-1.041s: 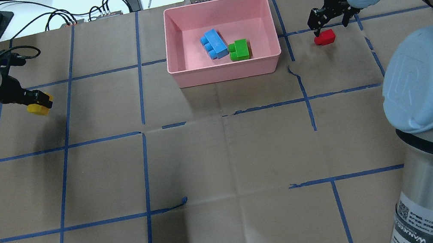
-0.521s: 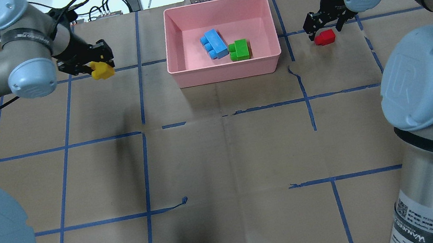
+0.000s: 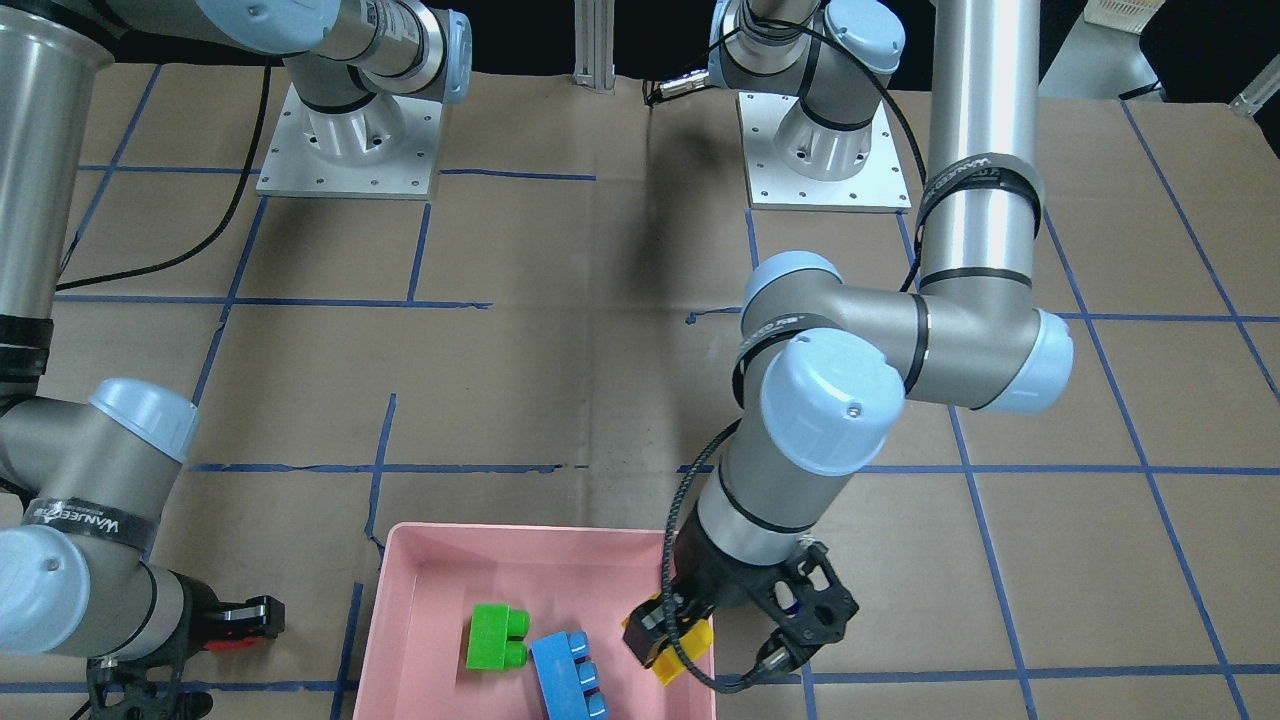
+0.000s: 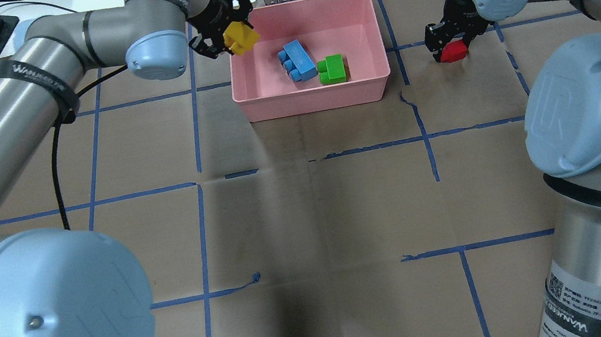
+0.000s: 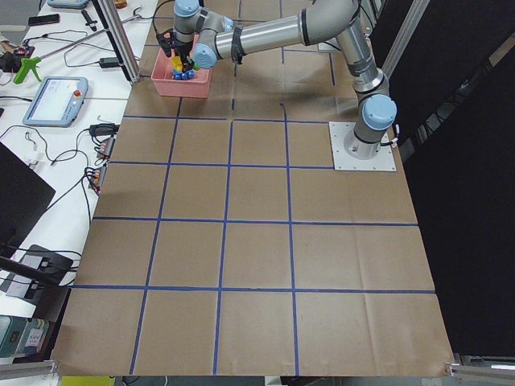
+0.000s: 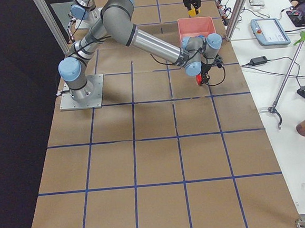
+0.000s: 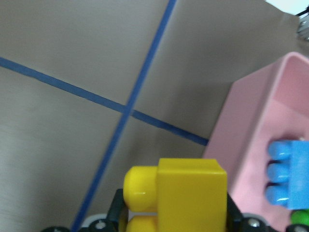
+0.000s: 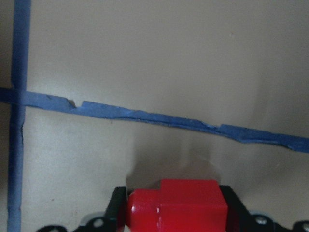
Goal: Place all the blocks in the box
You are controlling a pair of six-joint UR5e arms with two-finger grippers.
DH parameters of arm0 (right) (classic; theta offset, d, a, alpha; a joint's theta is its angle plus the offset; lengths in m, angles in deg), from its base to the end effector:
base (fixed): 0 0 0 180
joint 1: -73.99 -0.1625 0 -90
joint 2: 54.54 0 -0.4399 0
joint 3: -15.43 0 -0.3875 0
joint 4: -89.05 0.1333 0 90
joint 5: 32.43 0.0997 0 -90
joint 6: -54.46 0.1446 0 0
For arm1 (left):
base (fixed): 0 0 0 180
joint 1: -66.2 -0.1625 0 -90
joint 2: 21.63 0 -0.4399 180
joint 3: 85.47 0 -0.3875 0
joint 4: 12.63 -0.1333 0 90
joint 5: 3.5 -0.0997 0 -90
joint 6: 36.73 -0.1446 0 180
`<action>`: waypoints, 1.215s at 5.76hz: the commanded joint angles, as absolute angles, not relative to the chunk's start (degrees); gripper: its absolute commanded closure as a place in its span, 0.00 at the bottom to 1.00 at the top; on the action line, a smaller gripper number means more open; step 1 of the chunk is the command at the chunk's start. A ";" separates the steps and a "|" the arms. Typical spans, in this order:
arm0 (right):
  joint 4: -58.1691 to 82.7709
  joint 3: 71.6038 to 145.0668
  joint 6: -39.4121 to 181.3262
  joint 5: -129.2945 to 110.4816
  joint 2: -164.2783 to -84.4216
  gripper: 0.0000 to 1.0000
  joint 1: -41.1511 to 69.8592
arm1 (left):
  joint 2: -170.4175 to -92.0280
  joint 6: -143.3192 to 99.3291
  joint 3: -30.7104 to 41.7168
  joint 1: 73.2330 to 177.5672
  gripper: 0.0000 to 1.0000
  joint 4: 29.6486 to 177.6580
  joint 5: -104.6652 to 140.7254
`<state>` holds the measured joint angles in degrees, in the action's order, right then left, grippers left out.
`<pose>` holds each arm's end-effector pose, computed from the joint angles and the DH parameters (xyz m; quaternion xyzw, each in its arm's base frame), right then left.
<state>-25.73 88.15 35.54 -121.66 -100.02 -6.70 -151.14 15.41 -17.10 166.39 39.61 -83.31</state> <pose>0.0127 -0.7584 0.1501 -0.0836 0.9962 0.0192 0.0117 -0.2963 -0.7502 0.2830 0.3369 -0.9216 0.1019 0.1638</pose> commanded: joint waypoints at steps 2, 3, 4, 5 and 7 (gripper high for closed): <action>-25.83 88.03 35.47 -121.64 -100.07 0.51 -6.70 | -158.30 21.72 -21.42 170.70 0.00 38.09 -83.49; -25.74 87.85 35.56 -121.72 -100.33 0.53 -6.70 | -156.99 17.63 -18.61 170.18 0.01 37.83 -83.83; -25.74 87.85 35.56 -121.81 -100.42 0.63 -6.70 | -154.37 7.85 -17.36 167.48 0.01 38.95 -86.53; -25.74 87.76 35.56 -121.99 -100.51 0.80 -6.70 | -151.82 -2.69 -15.61 165.54 0.01 39.31 -89.78; -25.65 87.41 35.56 -121.99 -100.68 0.89 -6.70 | -145.15 -25.74 -11.67 160.55 0.01 45.59 -102.18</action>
<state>-25.71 87.61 35.56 -121.94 -100.57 -6.70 -148.38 -15.98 -13.94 163.55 41.61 -98.29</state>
